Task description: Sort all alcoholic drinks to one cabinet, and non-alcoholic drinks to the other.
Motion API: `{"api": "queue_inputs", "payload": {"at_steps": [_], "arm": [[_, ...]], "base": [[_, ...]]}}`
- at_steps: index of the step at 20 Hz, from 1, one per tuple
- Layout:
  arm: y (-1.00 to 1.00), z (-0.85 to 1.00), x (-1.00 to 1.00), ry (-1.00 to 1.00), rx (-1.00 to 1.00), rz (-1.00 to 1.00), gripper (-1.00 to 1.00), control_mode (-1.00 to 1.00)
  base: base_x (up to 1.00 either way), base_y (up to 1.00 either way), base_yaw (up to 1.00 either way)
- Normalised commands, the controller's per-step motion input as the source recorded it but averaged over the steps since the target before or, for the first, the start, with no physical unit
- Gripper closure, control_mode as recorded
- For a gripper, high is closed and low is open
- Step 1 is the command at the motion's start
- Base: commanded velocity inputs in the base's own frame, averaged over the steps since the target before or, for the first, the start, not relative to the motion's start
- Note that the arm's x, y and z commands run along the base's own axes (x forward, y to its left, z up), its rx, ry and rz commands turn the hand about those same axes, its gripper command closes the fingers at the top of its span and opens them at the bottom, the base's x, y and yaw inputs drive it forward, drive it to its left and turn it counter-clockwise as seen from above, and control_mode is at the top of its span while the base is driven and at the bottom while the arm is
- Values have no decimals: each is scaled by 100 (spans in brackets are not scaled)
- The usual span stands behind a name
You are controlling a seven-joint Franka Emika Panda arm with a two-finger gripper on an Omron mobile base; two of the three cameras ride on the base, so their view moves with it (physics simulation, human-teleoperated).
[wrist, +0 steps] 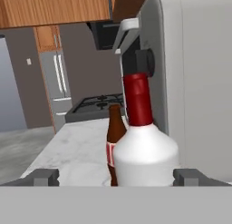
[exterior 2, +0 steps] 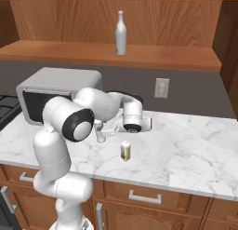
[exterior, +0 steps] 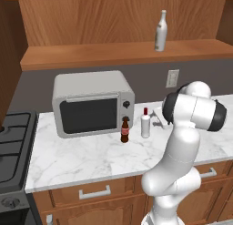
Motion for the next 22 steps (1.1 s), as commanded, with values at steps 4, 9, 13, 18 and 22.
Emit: {"api": "queue_inputs", "payload": {"at_steps": [4, 9, 13, 18, 22], "arm": [[0, 0, 18, 0, 0, -9, -100, -100], [0, 0, 17, 0, 0, -12, -100, -100], [3, -4, 1, 0, 0, -8, -100, -100], [13, -10, 0, 0, 0, -3, -100, -100], [16, -4, 0, 0, 0, 0, -100, -100]], "base": [[0, 0, 0], [0, 0, 0], [0, 0, 0], [0, 0, 0], [0, 0, 0]]}}
